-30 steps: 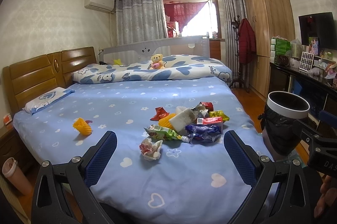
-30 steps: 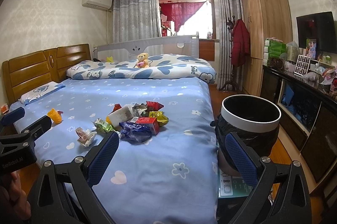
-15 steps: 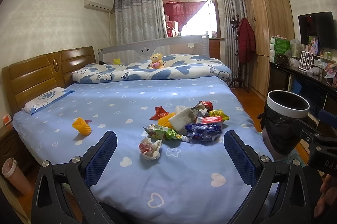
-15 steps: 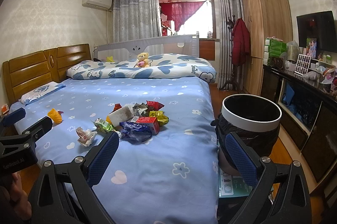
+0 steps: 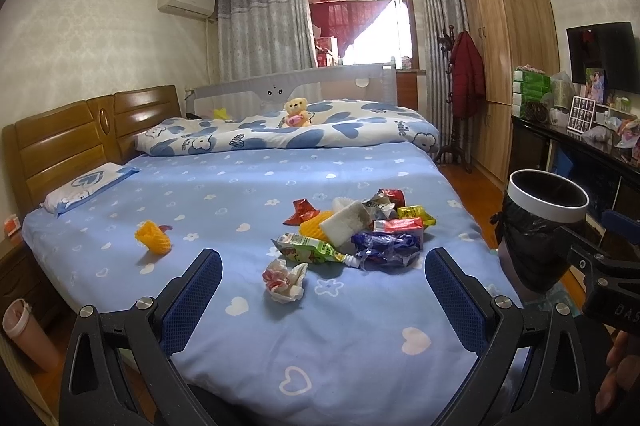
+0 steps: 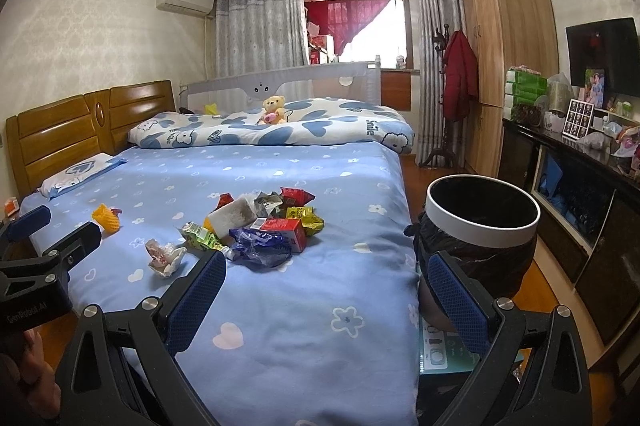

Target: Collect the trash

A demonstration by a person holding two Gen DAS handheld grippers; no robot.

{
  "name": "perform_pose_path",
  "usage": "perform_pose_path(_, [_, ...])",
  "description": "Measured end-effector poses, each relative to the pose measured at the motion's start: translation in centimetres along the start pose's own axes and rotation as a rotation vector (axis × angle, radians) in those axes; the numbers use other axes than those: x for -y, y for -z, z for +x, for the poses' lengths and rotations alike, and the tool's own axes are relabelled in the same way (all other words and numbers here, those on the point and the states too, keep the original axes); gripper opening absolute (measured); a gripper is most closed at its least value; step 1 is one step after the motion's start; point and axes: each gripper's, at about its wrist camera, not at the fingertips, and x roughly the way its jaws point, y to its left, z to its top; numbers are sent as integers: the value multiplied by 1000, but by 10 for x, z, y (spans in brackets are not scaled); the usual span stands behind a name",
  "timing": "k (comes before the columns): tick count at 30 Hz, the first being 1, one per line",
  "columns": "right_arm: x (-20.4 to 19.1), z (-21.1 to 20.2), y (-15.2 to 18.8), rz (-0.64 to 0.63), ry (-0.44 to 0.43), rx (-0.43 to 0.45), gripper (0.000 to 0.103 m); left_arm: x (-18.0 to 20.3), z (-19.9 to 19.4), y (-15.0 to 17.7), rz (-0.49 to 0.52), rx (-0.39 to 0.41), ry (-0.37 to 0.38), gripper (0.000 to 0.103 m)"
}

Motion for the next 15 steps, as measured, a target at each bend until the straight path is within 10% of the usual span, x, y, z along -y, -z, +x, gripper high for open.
perform_pose_path(15, [-9,50,-4,-2,-92,-136,102,-31,53,5,-60,-138,-53,102])
